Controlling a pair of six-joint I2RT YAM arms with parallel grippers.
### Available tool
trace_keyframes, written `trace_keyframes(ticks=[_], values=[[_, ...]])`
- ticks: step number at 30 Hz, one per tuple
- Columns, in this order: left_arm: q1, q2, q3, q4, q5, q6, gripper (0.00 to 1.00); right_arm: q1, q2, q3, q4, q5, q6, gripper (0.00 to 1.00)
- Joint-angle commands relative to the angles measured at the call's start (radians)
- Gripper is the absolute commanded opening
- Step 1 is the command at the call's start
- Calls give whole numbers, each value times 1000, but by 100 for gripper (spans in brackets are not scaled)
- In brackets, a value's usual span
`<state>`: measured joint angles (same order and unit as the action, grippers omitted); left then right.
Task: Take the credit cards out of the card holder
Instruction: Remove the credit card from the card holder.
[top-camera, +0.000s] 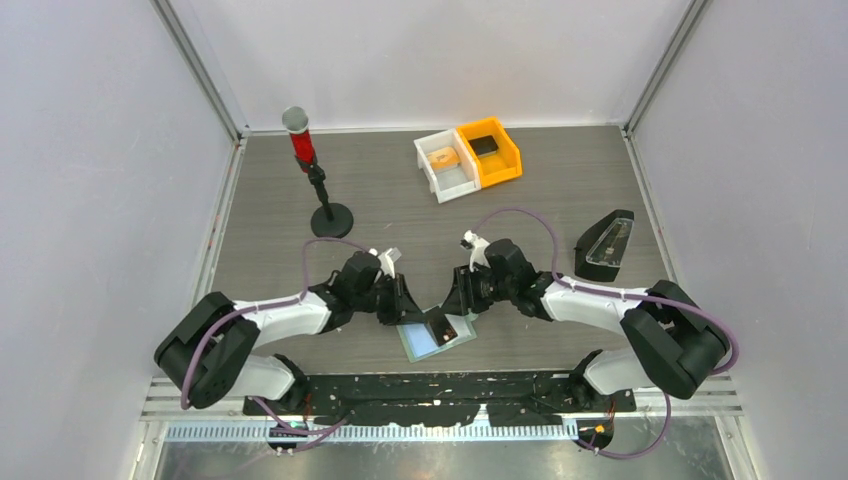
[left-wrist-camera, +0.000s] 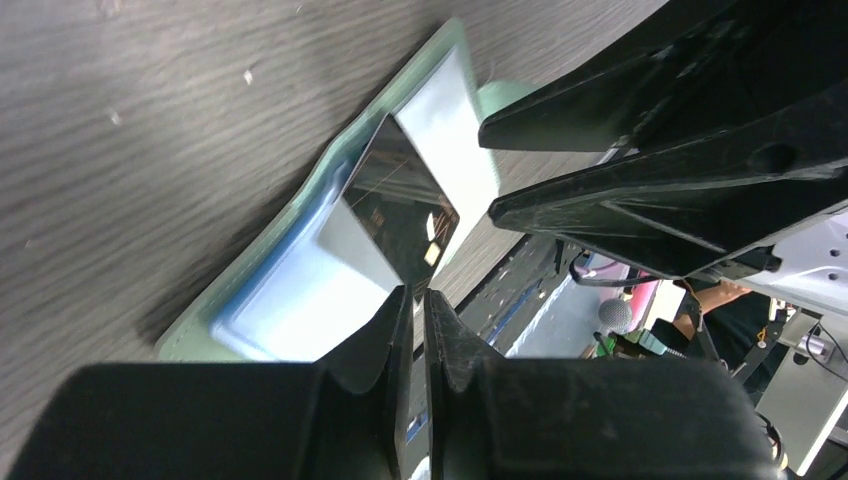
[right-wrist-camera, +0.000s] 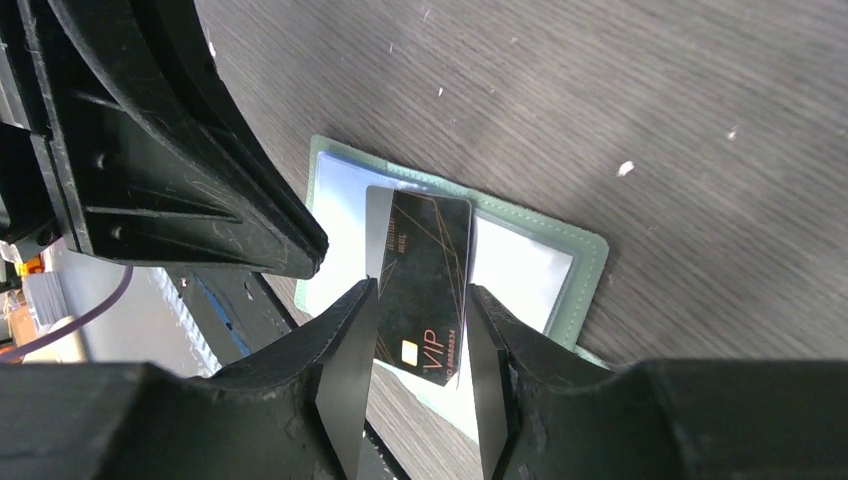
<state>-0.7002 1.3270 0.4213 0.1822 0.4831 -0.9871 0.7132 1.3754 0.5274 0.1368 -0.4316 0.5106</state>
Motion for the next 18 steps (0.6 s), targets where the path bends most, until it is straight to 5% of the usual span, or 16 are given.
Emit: trace_keyframes(ticks=[1, 18], values=[[-5, 52, 54, 88, 18, 25, 10, -17, -3, 12, 55, -34, -32, 44], [-4, 113, -26, 70, -58, 50, 9, -31, 81, 45, 43, -80, -55, 50]])
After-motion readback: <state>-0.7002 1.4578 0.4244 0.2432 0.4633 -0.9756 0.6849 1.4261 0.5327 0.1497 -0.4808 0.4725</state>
